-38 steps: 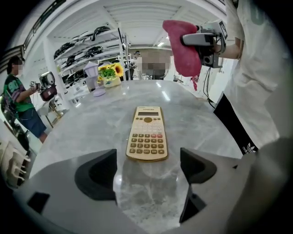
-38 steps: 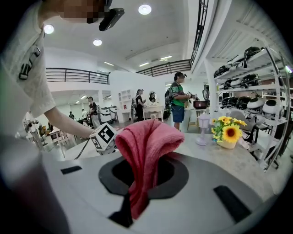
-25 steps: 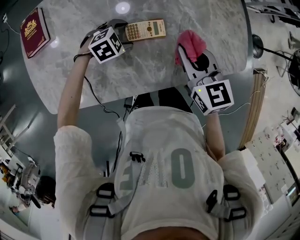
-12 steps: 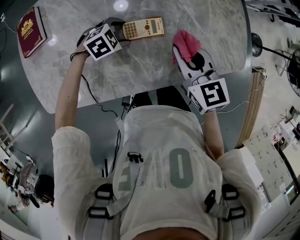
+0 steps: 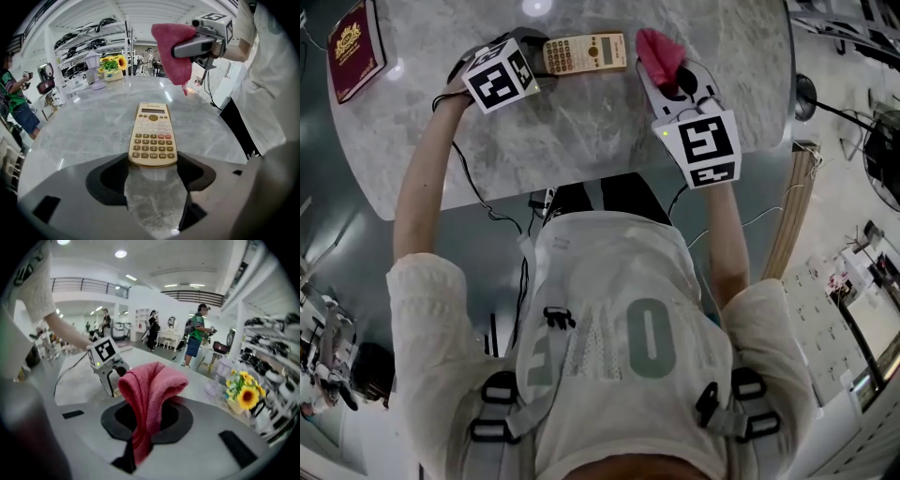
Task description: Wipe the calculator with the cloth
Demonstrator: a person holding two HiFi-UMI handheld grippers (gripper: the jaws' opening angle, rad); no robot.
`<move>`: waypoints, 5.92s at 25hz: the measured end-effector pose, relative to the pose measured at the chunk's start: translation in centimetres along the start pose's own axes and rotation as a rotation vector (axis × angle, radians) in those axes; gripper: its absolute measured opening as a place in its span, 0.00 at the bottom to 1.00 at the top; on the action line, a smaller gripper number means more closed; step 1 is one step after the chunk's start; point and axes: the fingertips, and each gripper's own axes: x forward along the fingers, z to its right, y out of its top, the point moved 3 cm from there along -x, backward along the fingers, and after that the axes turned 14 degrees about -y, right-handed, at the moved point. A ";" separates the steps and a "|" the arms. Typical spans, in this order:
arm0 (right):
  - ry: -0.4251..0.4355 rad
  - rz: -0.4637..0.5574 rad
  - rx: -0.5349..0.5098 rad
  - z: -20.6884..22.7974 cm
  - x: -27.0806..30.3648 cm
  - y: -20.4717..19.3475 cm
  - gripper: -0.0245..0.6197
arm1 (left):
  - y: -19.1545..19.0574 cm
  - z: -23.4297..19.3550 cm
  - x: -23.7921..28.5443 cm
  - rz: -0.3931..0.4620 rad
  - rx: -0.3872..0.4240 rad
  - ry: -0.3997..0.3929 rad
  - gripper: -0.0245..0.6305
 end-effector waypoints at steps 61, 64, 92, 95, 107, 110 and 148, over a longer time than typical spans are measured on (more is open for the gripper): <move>0.259 -0.309 -1.056 -7.5 6.7 -7.6 0.12 | 0.2 0.3 -0.1 0.023 -0.007 0.004 0.55; 0.256 -0.306 -1.055 -7.4 6.6 -7.7 0.12 | 0.4 0.3 -0.1 0.025 -0.006 0.004 0.55; 0.291 -0.304 -1.147 -7.6 13.4 -2.7 0.12 | 0.0 0.0 -0.1 0.058 0.012 0.001 0.55; 0.291 -0.308 -1.150 -7.7 13.4 -2.8 0.12 | -0.1 0.0 -0.1 0.061 0.014 0.005 0.55; 0.273 -0.295 -1.154 -9.7 9.3 -4.9 0.12 | -0.1 0.1 -0.1 0.063 0.014 0.000 0.55; 0.294 -0.304 -1.133 -10.3 8.3 -5.5 0.12 | -0.1 0.1 0.0 0.063 0.014 -0.001 0.55; 0.343 -0.302 -1.287 -10.1 14.0 -1.3 0.12 | 0.0 0.1 -0.1 0.096 0.031 0.002 0.55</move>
